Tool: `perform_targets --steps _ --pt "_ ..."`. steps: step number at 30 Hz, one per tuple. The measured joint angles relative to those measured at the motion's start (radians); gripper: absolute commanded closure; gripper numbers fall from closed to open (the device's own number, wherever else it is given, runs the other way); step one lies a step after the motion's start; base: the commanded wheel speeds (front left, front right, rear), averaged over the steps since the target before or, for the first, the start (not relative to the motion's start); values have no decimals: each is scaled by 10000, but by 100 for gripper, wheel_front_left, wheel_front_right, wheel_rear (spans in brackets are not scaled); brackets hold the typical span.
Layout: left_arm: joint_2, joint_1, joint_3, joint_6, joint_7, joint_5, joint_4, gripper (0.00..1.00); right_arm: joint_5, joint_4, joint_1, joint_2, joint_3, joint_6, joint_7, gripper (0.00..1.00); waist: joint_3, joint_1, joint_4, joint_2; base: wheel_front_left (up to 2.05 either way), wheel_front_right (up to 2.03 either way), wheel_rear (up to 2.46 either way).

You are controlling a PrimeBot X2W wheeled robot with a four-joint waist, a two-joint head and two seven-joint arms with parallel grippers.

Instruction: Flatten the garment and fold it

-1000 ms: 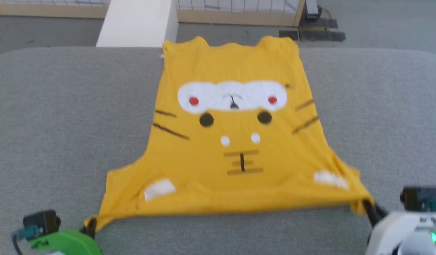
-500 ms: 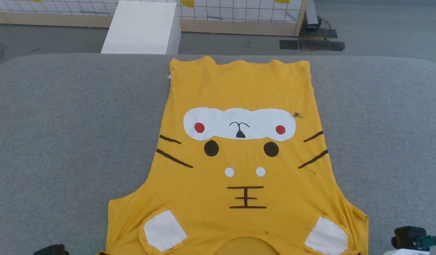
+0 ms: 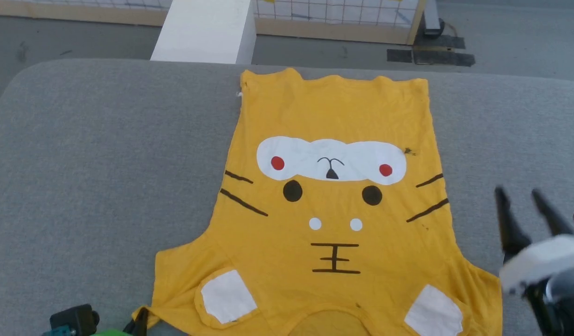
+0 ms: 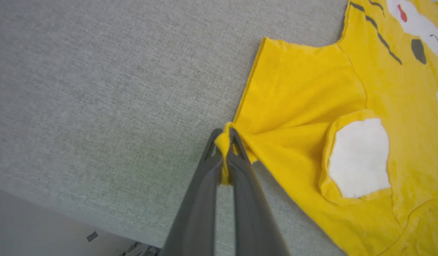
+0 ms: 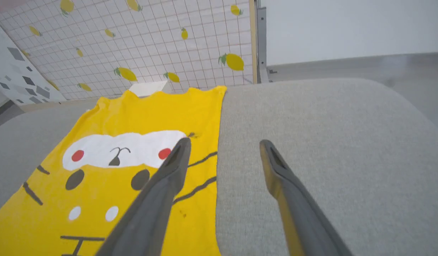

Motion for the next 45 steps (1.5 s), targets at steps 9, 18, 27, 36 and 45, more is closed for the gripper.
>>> perform_targets --steps 9,18,27,36,45 --pt "-77 -786 -479 -320 94 90 -460 100 -1384 2964 -4544 6 -625 0 -612 0 578 1 696 0 0 0 0" --pt "-518 -1746 -851 -886 -109 54 -169 100 -2798 5881 -9117 -688 -1937 0 1122 0 2021 2 1378 0 0 0 0" --pt "-863 -2610 -986 -1672 -848 12 138 100 -4617 6466 -11344 -1210 -3143 0 4305 0 3774 2 2075 0 0 0 0" --pt "-1083 -3171 -1106 -2410 -1499 -23 222 100 -5143 5457 -11688 -1292 -3670 0 7191 0 5126 1 2756 1 0 0 0" --pt "-1122 -3350 -1139 -2537 -1599 -33 311 100 -4730 4500 -11227 -1858 -2397 0 7787 100 5382 1 2896 0 0 0 0"
